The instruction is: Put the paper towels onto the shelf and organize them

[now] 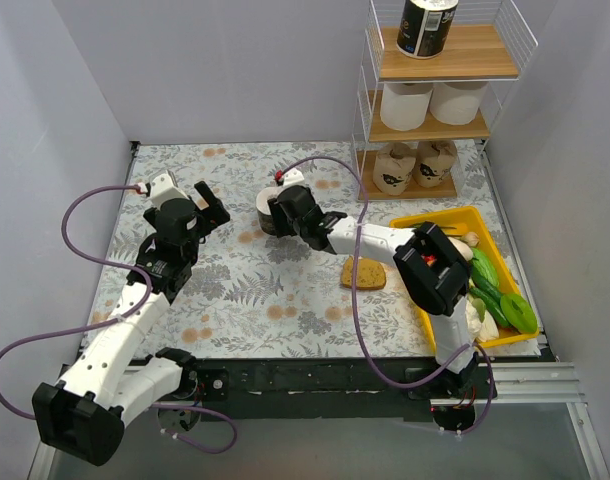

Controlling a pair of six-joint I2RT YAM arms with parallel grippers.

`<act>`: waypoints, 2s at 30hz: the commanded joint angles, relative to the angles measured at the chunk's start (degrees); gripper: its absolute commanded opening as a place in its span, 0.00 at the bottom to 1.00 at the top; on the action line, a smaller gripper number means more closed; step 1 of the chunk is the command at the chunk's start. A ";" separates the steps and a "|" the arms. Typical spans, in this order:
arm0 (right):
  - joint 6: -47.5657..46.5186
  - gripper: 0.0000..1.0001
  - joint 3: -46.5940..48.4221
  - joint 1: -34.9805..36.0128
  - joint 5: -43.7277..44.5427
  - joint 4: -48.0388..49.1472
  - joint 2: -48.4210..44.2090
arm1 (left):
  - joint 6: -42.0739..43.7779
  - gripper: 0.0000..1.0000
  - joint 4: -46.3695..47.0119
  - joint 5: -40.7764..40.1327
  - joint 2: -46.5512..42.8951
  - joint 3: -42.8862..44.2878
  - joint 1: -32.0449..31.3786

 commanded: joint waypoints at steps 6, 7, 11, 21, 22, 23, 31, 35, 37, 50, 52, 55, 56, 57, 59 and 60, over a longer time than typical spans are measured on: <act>-8.24 0.71 14.27 -0.32 -7.19 -8.14 -2.28 | -0.08 0.98 0.74 -3.22 -3.46 -0.19 -0.13; -10.17 0.72 16.12 -0.32 -7.73 -9.28 -0.53 | -0.09 0.98 0.74 -3.66 -3.55 -0.28 -0.05; -13.95 0.73 21.58 -0.32 -9.40 -11.66 2.73 | -0.26 0.98 0.74 -4.72 -4.43 -0.55 -0.05; -18.45 0.72 26.68 -0.32 -13.27 -11.31 7.30 | -0.44 0.98 0.83 -5.16 -4.17 -0.37 -0.05; -18.54 0.71 27.03 -0.32 -13.27 -11.31 7.91 | -0.35 0.98 0.83 -5.16 -4.08 -0.37 -0.05; -18.62 0.72 27.12 -0.32 -13.18 -11.40 8.36 | -0.44 0.98 0.83 -5.16 -4.08 -0.46 -0.05; -18.89 0.69 26.68 -0.32 -12.57 -12.63 10.64 | -0.35 0.98 0.83 -4.81 -3.72 -0.37 -0.05; -20.38 0.68 26.59 -0.32 -11.87 -12.98 11.43 | -0.35 0.98 0.83 -4.63 -3.37 -0.20 -0.05; -21.08 0.66 26.86 -0.23 -11.08 -13.25 11.70 | -0.26 0.98 0.74 -4.63 -3.37 -0.20 -0.05; -30.14 0.45 24.04 0.91 -9.84 -12.63 10.03 | -0.17 0.98 0.83 -4.28 -2.76 -0.11 -0.05; -30.75 0.42 24.39 0.91 -10.28 -14.03 10.03 | -0.17 0.98 0.83 -4.28 -2.76 -0.20 -0.05; -31.19 0.41 24.40 1.18 -10.55 -15.44 9.42 | -0.09 0.98 0.74 -4.37 -2.76 -0.11 -0.05; -31.37 0.40 23.96 1.18 -10.55 -15.62 9.07 | -0.17 0.98 0.74 -4.37 -2.84 -0.11 -0.13; -31.72 0.40 23.70 1.35 -10.81 -15.79 7.93 | -0.09 0.98 0.74 -4.37 -2.93 -0.11 -0.05; -33.73 0.40 21.77 1.62 -12.12 -15.71 6.17 | -0.09 0.98 0.74 -4.37 -2.85 -0.11 -0.13; -34.70 0.39 20.89 1.88 -12.48 -15.53 3.90 | -0.09 0.98 0.83 -4.37 -2.85 -0.11 -0.05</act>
